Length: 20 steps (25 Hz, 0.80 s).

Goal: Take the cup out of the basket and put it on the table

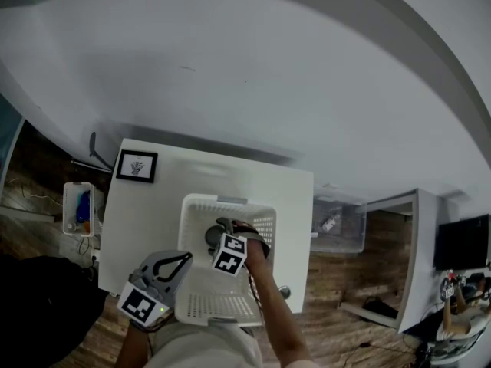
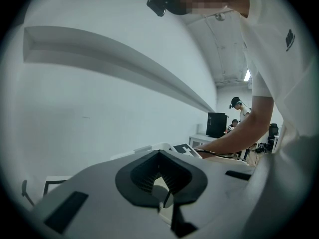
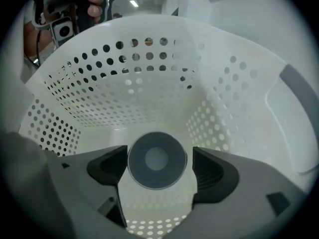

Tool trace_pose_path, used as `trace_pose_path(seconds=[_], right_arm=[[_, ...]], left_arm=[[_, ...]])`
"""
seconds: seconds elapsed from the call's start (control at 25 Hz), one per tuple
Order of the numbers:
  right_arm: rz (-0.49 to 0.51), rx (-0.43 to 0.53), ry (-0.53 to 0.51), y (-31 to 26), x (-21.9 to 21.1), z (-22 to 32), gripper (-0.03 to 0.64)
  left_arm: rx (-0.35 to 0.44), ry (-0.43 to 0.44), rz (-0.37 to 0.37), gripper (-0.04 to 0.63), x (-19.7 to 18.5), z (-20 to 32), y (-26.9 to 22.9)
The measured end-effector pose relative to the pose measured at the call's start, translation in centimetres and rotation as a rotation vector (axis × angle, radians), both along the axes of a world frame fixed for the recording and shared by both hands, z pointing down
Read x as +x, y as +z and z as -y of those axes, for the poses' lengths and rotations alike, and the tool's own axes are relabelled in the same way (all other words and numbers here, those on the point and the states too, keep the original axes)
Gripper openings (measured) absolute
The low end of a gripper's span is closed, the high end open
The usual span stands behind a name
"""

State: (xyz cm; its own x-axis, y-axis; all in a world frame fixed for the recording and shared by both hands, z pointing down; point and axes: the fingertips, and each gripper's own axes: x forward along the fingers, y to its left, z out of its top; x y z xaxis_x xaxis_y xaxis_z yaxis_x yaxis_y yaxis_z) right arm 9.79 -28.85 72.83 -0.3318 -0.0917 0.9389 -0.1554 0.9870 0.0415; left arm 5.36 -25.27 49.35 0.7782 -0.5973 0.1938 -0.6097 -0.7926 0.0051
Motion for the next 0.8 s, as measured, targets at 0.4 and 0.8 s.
trace_pose_path(seconds=[0.4,0.8], right_arm=[[-0.036,0.001,-0.014,1.3,0.2,0.0,0.388],[-0.018,0.027,-0.011,-0.5,-0.1,0.3,0.377]], left_arm=[[-0.010,-0.016,-0.008,0.002,-0.1,0.0,0.2],[-0.009,-0.006,0.001,0.000,0.1,-0.1,0.2]])
